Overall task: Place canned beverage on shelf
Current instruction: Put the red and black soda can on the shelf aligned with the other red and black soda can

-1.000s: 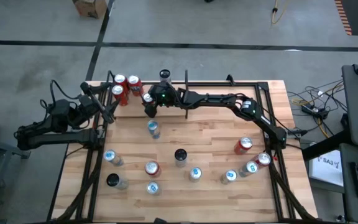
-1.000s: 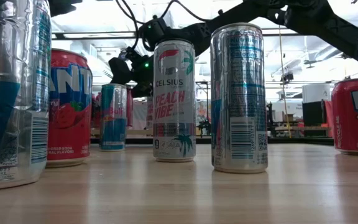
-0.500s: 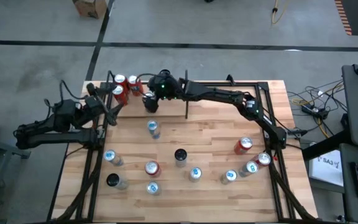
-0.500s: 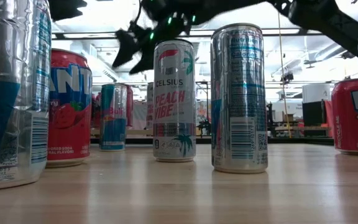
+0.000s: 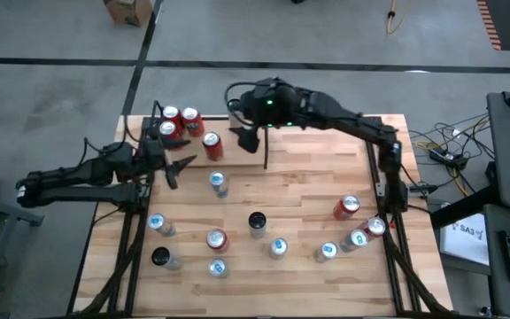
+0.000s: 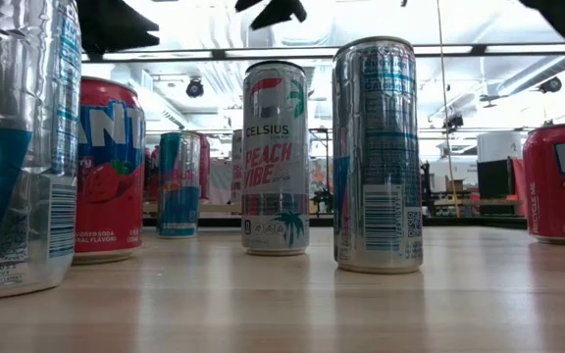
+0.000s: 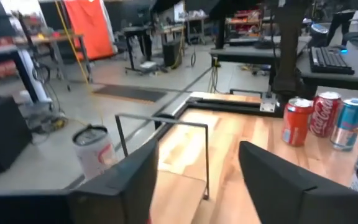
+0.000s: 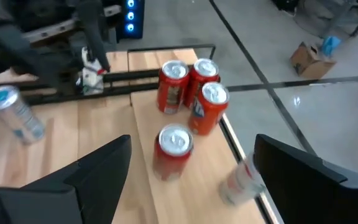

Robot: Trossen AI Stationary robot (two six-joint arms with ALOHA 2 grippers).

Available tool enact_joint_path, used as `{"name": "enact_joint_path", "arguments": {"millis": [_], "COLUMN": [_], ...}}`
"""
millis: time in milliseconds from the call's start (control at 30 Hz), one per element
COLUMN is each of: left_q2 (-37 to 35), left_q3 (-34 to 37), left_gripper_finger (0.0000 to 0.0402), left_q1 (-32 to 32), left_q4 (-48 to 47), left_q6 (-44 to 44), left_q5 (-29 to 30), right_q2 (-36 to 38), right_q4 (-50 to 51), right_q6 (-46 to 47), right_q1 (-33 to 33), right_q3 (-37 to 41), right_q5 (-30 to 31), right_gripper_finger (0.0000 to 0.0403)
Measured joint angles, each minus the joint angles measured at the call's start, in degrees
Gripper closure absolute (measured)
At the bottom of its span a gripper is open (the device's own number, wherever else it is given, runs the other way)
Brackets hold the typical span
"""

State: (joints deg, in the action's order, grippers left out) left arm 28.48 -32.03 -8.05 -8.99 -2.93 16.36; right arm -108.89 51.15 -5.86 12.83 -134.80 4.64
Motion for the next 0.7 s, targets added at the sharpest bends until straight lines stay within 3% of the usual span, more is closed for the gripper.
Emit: {"name": "enact_joint_path", "arguments": {"millis": [367, 700], "left_q2": [11.62, 23.48], "left_q3": [-4.11, -15.23], "left_gripper_finger": [0.0389, 0.0400], "left_q1": [-0.03, -2.52], "left_q4": [-1.85, -14.80], "left_q6": [3.28, -0.40], "left_q5": [-0.94, -0.94], "right_q2": [2.73, 2.76], "right_q4": [12.70, 18.73], "right_q6": [1.31, 2.33], "right_q1": [-3.82, -6.60], "right_q3": [0.32, 1.42], "right_q5": [-0.09, -0.02], "right_gripper_finger": [0.0078, 0.0078]}}
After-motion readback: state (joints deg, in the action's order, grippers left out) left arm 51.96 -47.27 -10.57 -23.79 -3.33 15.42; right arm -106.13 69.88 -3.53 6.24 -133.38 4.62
